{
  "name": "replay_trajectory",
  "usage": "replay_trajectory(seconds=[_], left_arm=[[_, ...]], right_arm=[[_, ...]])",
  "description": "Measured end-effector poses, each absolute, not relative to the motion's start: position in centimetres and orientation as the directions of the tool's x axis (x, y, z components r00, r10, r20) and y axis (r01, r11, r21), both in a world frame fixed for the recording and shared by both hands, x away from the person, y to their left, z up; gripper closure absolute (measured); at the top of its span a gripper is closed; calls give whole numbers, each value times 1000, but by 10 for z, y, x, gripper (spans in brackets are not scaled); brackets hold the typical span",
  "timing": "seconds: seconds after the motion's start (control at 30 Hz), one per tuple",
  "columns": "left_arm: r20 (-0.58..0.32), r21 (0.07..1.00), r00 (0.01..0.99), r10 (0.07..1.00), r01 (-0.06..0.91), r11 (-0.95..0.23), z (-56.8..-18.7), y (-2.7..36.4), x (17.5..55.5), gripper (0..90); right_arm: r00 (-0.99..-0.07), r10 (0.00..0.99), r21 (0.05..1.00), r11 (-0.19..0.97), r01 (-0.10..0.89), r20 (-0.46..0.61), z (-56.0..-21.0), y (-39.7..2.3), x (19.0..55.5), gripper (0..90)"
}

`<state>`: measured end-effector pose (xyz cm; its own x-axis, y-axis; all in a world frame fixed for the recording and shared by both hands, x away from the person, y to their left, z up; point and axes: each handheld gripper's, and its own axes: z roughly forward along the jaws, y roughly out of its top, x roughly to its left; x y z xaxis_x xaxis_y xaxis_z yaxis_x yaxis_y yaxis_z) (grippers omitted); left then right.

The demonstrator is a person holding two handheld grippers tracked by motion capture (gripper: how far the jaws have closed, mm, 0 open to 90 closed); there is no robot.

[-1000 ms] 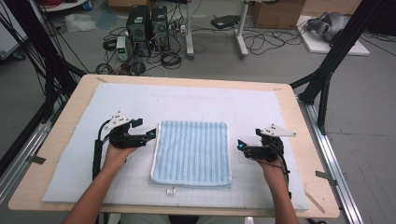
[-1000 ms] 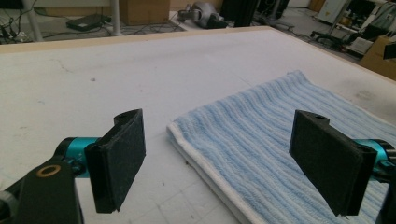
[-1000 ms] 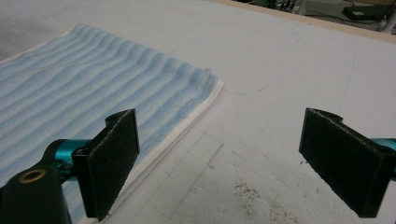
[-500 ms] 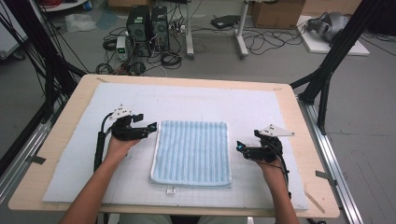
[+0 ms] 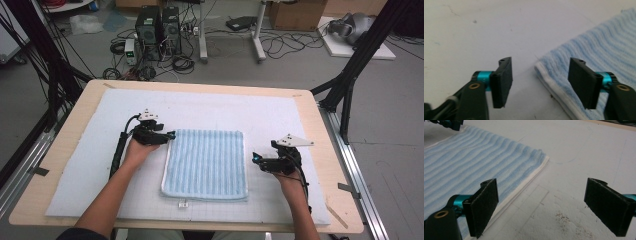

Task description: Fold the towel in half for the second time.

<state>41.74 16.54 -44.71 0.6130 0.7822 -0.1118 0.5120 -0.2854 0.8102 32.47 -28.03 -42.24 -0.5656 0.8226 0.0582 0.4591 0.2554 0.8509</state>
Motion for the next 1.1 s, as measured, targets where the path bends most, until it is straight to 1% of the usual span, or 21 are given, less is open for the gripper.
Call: replay_trajectory(seconds=[0.1,0.17,0.2,0.23,0.33,0.37,0.53,0.6,0.73,0.9,1.1], left_arm=[[-85,794,645,760,504,-340,-450,161,416,505],[-82,796,654,752,497,-346,-450,160,416,579],[-88,797,662,745,495,-346,-450,160,415,624],[-86,798,668,740,490,-350,-450,159,415,686],[-75,803,685,725,472,-363,-449,157,414,824],[-70,804,683,727,470,-365,-449,157,413,849],[-116,813,676,728,485,-321,-447,162,414,874],[-122,818,677,725,483,-314,-447,162,414,876],[-135,827,678,722,478,-295,-445,164,414,879],[-153,832,680,717,480,-278,-445,166,415,881],[-154,842,677,719,471,-263,-445,166,416,882]], right_arm=[[-562,825,848,251,466,65,-423,-280,325,114],[-565,823,846,257,467,62,-424,-280,325,114],[-564,823,846,257,468,63,-424,-280,325,114],[-564,824,846,256,468,62,-424,-279,325,114],[-566,822,843,259,472,65,-424,-279,325,114],[-567,821,843,260,472,64,-424,-278,326,114],[-574,815,839,254,481,82,-426,-275,331,114],[-574,813,839,239,489,103,-426,-271,335,114],[-585,804,831,253,495,104,-424,-263,345,114],[-582,802,817,242,524,135,-428,-253,366,114],[-567,812,792,254,555,137,-433,-238,392,115]])
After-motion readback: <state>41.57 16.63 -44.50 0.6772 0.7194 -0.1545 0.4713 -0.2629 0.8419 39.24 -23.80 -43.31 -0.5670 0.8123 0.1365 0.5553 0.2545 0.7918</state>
